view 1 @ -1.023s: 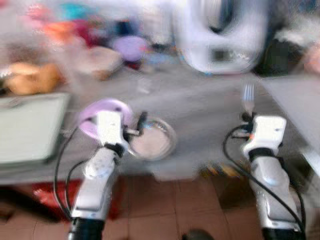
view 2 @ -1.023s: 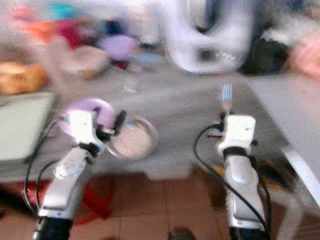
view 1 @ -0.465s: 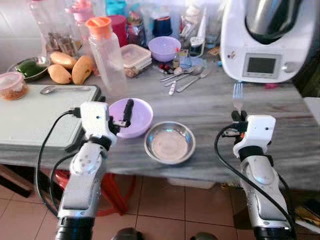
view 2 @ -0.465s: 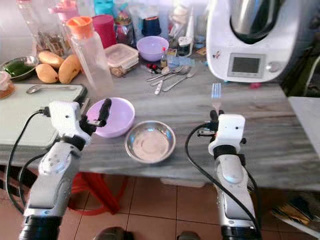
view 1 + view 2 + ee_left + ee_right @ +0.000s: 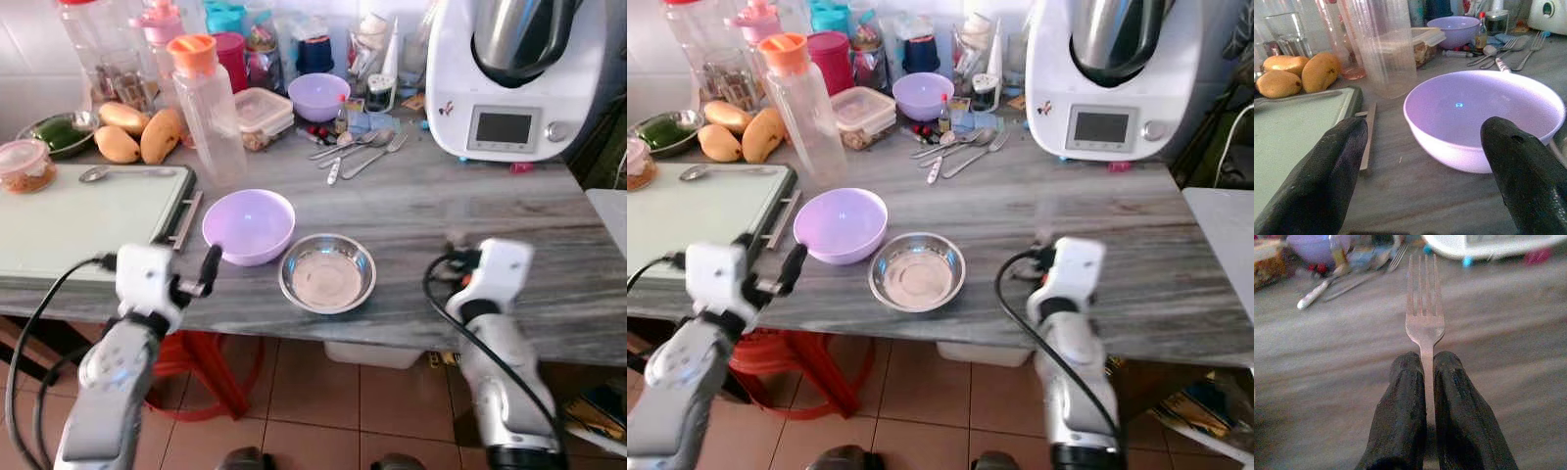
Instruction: Setting the table
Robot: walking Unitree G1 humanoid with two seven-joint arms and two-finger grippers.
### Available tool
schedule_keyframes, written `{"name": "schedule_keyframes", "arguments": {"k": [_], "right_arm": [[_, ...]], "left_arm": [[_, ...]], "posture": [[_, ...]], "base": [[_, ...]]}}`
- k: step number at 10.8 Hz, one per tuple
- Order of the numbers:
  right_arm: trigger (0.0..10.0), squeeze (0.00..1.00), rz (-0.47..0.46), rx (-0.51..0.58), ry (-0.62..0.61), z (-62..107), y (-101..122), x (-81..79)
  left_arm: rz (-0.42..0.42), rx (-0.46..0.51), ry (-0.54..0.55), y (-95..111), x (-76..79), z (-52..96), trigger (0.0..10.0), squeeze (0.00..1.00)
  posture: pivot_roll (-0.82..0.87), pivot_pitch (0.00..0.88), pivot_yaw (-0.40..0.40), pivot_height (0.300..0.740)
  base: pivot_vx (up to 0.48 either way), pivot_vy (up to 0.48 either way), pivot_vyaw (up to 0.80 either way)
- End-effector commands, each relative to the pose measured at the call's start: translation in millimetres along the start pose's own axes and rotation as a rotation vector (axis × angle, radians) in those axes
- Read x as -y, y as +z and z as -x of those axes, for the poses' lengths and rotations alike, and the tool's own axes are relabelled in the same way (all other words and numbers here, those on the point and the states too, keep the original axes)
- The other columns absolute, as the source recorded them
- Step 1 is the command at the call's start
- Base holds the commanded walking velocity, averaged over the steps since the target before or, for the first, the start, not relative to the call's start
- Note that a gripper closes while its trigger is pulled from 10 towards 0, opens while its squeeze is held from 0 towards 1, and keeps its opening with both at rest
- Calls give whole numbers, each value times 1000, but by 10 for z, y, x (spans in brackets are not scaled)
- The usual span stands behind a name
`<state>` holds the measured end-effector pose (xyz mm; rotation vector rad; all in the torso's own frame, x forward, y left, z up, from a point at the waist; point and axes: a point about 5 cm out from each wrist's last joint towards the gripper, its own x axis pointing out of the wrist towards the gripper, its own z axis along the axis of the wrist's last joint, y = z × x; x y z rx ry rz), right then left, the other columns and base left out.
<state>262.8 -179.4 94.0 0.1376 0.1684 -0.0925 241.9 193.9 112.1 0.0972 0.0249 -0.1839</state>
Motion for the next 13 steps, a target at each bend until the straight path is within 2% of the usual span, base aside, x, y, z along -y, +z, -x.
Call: {"name": "schedule_keyframes", "arguments": {"k": [1,3,6,8,9,11,13], "right_arm": [[10000,0,-44,-38,33,3,-11,-71],[10000,0,-105,-110,51,11,-50,-166],[10000,0,-199,-177,15,43,-74,-167],[10000,0,-194,-218,11,43,-91,-192],[10000,0,-230,-244,9,49,-111,-203],[10000,0,-213,-283,35,19,-138,-251],[10000,0,-217,-315,81,-59,-120,-351]], "left_arm": [[-17,6,-1,34,-53,25,10000,0],[-17,4,-16,30,-34,23,10000,0],[-16,-2,-10,12,-27,32,10000,0],[-10,4,-12,19,0,14,10000,0],[-7,5,-16,19,12,8,10000,0],[-4,5,-18,17,20,0,10000,0],[2,7,-20,23,41,-5,10000,0]], "posture": [[-9,0,48,740],[-11,0,46,740],[-9,0,40,740],[-10,0,36,740],[-12,0,37,740],[-12,0,37,740],[-12,0,36,740]], "base": [[0,0,0],[0,0,0],[0,0,0],[0,0,0],[0,0,0],[0,0,0],[0,0,0]]}}
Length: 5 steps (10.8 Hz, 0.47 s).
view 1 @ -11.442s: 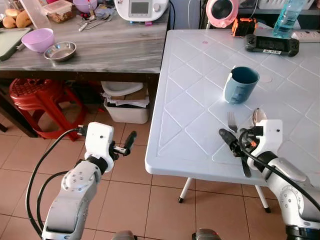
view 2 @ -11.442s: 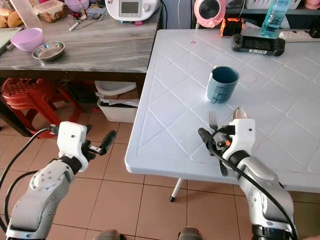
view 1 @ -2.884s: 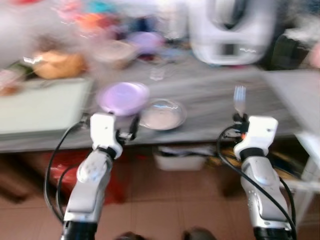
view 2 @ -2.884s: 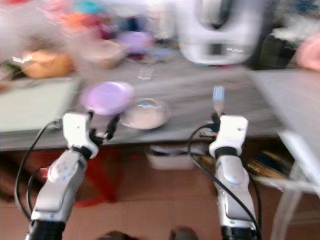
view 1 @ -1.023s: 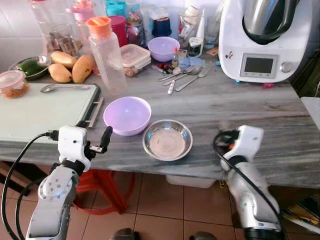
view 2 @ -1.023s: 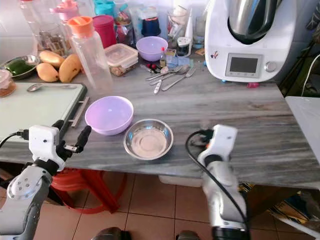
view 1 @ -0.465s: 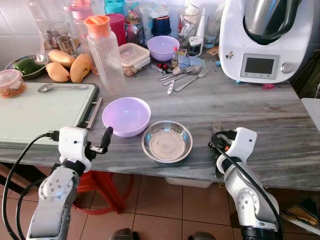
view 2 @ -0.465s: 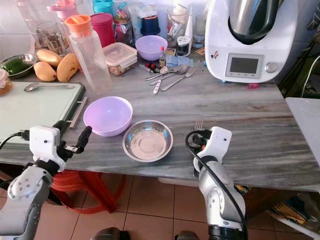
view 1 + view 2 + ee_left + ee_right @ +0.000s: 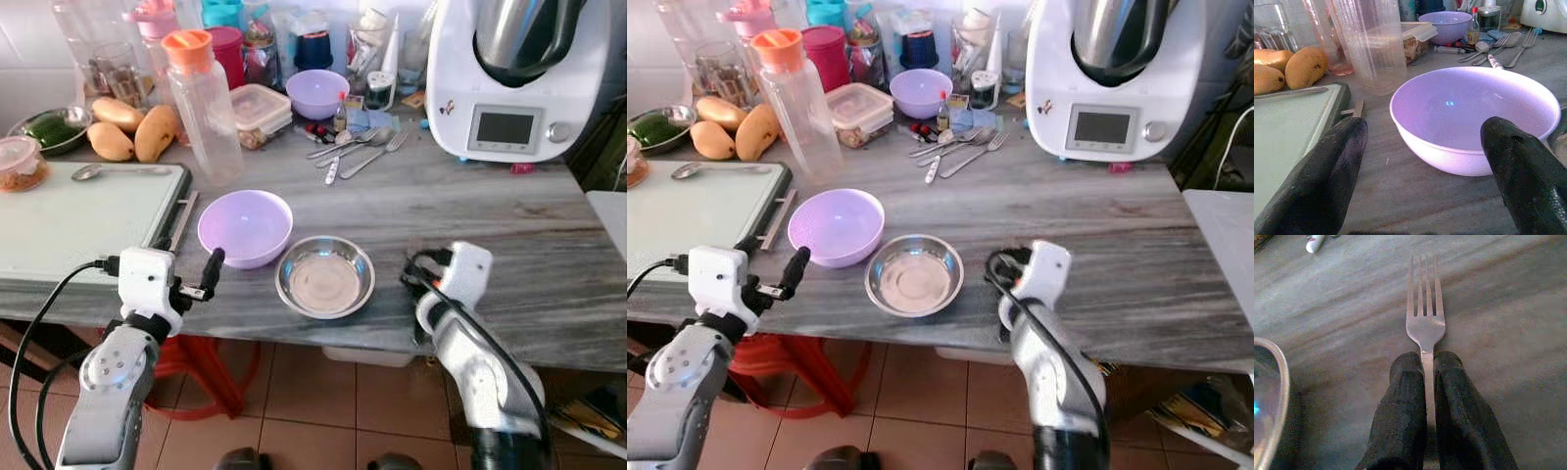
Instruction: Setting the table
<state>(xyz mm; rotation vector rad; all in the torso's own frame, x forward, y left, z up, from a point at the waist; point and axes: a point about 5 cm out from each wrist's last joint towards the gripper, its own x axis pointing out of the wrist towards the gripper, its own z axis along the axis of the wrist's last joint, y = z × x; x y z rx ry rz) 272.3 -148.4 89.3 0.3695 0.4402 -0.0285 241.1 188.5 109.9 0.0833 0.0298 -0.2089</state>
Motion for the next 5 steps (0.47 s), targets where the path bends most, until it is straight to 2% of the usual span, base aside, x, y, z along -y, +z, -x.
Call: {"name": "schedule_keyframes", "arguments": {"k": [1,2,5], "right_arm": [[10000,0,-1,-47,29,-30,-59,-62],[10000,0,24,-74,59,-85,-86,-118],[10000,0,47,-100,85,-109,-123,-174]], "left_arm": [[-10,7,4,33,-7,-2,10000,0],[-7,7,2,25,11,-20,10000,0],[1,12,-4,32,39,-35,10000,0]], "posture": [[-11,0,37,740],[-11,0,35,740],[-13,0,32,740]], "base": [[0,0,0],[0,0,0],[0,0,0]]}}
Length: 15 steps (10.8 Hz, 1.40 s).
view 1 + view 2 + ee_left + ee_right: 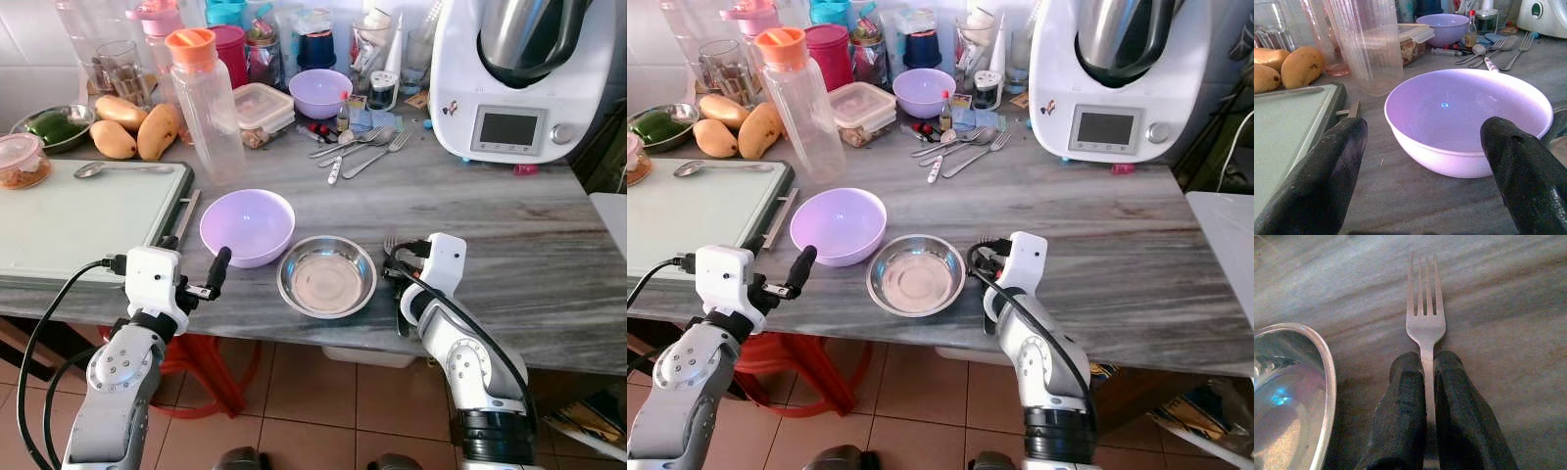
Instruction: Setting the table
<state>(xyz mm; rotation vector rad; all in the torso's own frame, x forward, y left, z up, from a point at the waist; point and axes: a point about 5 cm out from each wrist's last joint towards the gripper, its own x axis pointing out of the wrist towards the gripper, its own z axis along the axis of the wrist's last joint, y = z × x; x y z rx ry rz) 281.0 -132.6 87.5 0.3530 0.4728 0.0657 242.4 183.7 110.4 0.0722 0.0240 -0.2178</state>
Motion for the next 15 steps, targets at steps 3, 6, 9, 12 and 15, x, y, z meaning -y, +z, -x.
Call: {"name": "schedule_keyframes", "arguments": {"k": [3,6,9,12,15], "right_arm": [[10000,0,37,-51,21,-50,-86,-63],[10000,0,69,-62,-19,-139,-59,14],[10000,0,89,-104,-31,-170,-106,16],[10000,1000,88,-128,-36,-151,-164,43],[10000,1000,94,-122,-49,-126,-156,77]], "left_arm": [[-2,6,2,23,16,-19,10000,0],[3,6,-1,22,37,-23,10000,0],[8,8,-2,24,53,-30,10000,0],[11,8,-3,24,62,-37,10000,0],[12,10,-4,24,66,-48,10000,0]], "posture": [[-15,0,31,740],[-13,0,28,740],[-13,0,24,740],[-16,0,24,740],[-18,0,24,740]], "base": [[0,0,0],[0,0,0],[0,0,0],[0,0,0],[0,0,0]]}}
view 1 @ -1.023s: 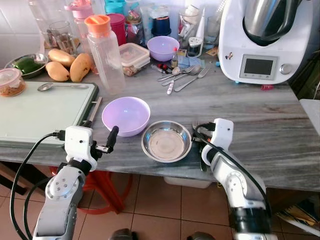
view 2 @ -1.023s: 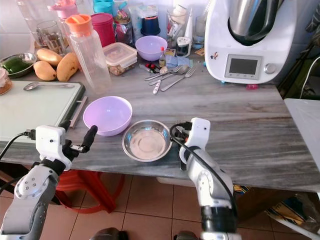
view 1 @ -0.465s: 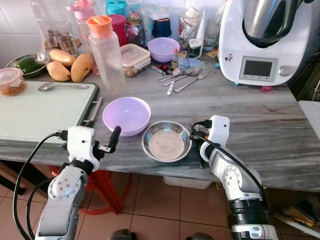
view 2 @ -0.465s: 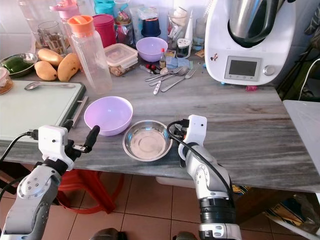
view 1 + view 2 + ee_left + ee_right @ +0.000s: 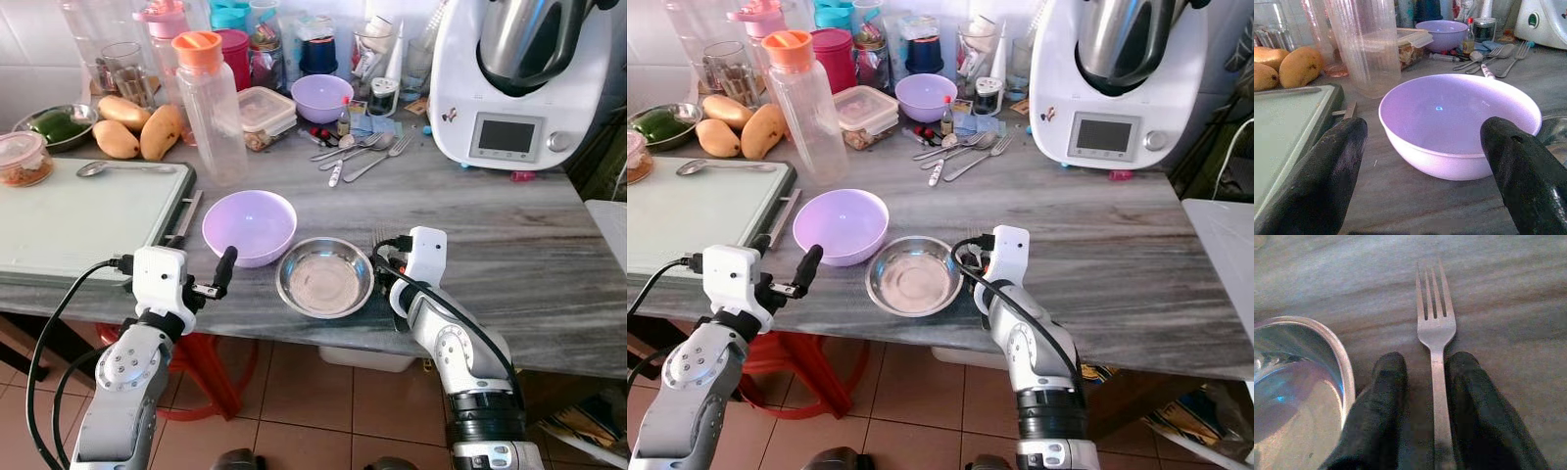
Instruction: Setting the table
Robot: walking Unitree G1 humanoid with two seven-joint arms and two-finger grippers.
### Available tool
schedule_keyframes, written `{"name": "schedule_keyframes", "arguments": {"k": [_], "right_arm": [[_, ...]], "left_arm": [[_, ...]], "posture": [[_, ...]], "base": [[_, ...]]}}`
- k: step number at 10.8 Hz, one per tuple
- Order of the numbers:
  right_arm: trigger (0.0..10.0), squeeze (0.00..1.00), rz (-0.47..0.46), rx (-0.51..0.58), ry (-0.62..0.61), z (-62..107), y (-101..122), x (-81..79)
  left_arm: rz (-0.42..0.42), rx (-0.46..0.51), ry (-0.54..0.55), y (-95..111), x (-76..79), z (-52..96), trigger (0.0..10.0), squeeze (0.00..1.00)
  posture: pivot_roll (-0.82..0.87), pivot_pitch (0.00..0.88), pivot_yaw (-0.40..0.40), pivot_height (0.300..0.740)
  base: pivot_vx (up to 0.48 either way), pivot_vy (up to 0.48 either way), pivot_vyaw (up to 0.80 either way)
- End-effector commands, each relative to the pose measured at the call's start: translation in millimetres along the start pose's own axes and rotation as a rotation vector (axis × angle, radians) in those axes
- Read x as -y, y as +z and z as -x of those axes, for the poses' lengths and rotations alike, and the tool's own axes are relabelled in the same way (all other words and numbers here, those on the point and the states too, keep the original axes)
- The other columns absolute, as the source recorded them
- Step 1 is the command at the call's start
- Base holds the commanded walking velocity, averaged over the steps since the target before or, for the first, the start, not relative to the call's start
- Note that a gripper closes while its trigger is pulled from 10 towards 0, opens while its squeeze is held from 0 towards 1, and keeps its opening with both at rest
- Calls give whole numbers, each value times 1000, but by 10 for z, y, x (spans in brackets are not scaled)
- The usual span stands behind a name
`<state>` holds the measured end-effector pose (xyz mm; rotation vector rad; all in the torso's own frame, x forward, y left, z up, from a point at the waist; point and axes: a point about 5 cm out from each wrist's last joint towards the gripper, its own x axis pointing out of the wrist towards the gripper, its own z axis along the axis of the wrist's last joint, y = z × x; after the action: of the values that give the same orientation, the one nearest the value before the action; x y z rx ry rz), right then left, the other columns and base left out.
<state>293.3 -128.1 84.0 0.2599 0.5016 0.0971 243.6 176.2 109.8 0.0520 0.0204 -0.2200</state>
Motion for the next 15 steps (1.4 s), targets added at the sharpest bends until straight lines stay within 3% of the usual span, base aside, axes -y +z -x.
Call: {"name": "schedule_keyframes", "arguments": {"k": [1,6,9,11,13,15], "right_arm": [[10000,1000,-2,-79,-56,16,-163,105],[10000,1000,31,-9,-123,119,-58,239],[10000,1000,68,114,-159,250,107,340],[10000,1000,96,254,-153,315,251,310],[10000,1000,103,312,-135,323,257,271],[10000,1000,143,328,-192,353,285,347]], "left_arm": [[-8,4,-1,25,-4,-22,10000,0],[-5,7,-1,26,-1,-34,10000,0],[-4,9,0,29,-4,-31,10000,0],[-1,11,2,26,-8,-35,10000,0],[3,10,4,13,10,-57,10000,0],[3,20,6,33,13,-80,10000,0]], "posture": [[-19,0,24,740],[-21,0,24,740],[-25,0,28,740],[-26,0,32,740],[-28,0,32,740],[-26,0,28,740]], "base": [[0,0,0],[0,0,0],[0,0,0],[0,0,0],[0,0,0],[0,0,0]]}}
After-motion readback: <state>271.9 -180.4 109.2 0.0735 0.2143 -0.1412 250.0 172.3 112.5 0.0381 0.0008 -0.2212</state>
